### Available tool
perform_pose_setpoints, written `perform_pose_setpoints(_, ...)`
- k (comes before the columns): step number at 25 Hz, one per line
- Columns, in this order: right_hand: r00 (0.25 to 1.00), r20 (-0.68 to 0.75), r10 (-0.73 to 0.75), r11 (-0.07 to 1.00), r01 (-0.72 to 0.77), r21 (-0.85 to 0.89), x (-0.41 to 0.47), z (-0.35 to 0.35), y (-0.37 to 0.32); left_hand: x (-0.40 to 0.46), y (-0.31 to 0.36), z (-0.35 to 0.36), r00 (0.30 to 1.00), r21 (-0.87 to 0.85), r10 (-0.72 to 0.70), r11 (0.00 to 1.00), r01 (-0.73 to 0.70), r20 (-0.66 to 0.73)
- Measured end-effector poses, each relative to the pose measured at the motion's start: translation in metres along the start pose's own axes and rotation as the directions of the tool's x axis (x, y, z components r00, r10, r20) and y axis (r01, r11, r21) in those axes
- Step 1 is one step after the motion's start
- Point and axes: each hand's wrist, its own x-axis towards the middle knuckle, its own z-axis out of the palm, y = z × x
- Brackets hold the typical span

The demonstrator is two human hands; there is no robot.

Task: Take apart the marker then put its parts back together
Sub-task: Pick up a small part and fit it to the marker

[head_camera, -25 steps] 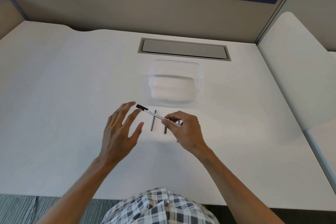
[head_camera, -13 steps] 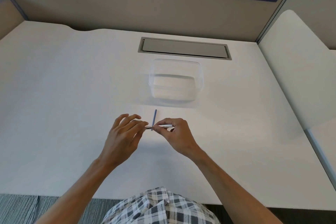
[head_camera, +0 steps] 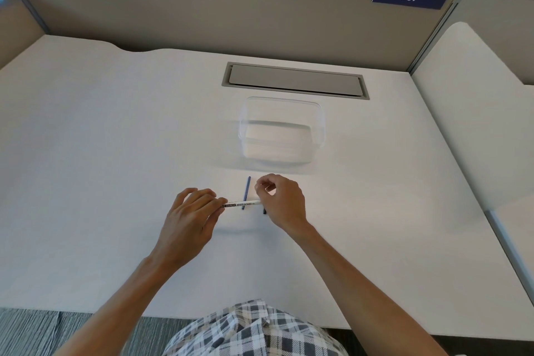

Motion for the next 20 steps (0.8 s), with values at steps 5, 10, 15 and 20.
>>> perform_pose_setpoints(5,0.998,0.031,-0.058,0.953,0.065,-0.295,0.018,0.016,-0.001,-0.006,-0.008,-0.002,1.0,0.013,-0.024,1.0,0.024,-0.011)
perform_pose_setpoints(10,0.991,0.098,-0.091,0.883,0.126,-0.452,0.025,0.028,-0.008,-0.01,-0.012,-0.005,0.999,0.018,-0.046,0.999,0.046,-0.02)
perform_pose_setpoints(15,0.99,0.089,-0.106,0.829,0.138,-0.542,0.024,0.036,-0.01,-0.011,-0.015,-0.006,0.998,0.022,-0.056,0.998,0.057,-0.022)
perform_pose_setpoints(20,0.988,0.01,-0.156,0.864,0.141,-0.484,0.027,0.025,-0.011,-0.009,-0.019,-0.005,0.998,0.017,-0.058,0.998,0.059,-0.031)
